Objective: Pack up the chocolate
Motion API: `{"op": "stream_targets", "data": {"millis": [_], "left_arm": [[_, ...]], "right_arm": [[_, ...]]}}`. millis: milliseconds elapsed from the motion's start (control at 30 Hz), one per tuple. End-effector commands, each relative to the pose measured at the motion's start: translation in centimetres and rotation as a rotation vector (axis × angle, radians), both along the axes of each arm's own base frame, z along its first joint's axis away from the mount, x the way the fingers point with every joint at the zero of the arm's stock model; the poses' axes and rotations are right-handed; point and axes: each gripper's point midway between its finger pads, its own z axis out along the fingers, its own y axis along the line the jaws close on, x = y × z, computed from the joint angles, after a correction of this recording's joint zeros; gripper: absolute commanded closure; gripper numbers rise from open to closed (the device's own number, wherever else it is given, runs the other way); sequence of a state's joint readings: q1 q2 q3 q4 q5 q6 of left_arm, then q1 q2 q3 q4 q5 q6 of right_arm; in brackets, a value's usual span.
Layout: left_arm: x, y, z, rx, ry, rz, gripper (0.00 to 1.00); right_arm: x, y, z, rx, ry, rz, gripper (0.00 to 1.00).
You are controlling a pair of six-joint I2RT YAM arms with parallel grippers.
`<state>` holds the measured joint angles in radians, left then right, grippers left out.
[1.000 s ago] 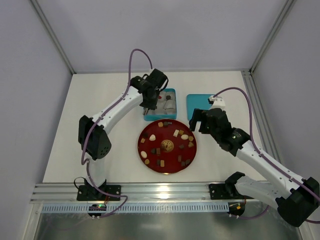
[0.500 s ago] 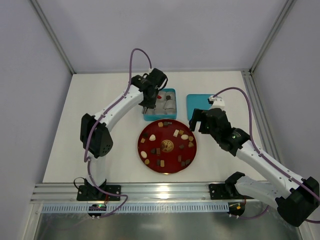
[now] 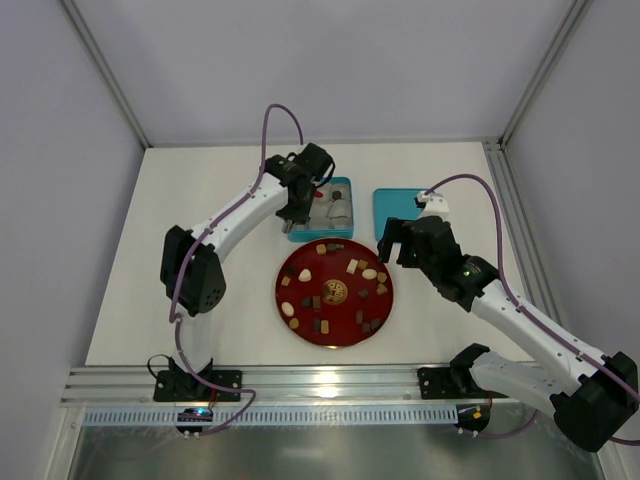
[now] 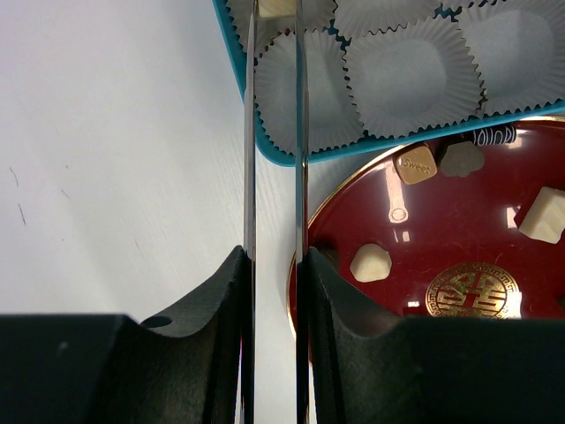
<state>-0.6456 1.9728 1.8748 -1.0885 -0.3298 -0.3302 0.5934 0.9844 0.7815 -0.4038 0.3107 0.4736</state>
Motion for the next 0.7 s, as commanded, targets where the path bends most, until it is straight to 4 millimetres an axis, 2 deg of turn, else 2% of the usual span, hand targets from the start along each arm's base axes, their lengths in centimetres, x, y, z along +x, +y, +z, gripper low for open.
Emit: {"op": "stream_targets", "data": {"millis": [0, 533, 667], "left_arm": [[0.76, 0.06, 2.35, -0.041, -0.073, 0.006, 0.71], [1.32, -0.13, 2.8, -0.035, -0.084, -0.002, 0.6], [1.45, -0.2, 3.14, -0.033, -0.093, -0.005, 0.6]], "right_arm": [[0.85, 0.46, 2.02, 0.039, -0.055, -0.004, 0.0], [0.81, 0.29, 2.34, 0.038, -0.063, -0.006, 0.0], [0.85, 0.31, 2.4, 0.037, -0.066, -0.007, 0.0]]}}
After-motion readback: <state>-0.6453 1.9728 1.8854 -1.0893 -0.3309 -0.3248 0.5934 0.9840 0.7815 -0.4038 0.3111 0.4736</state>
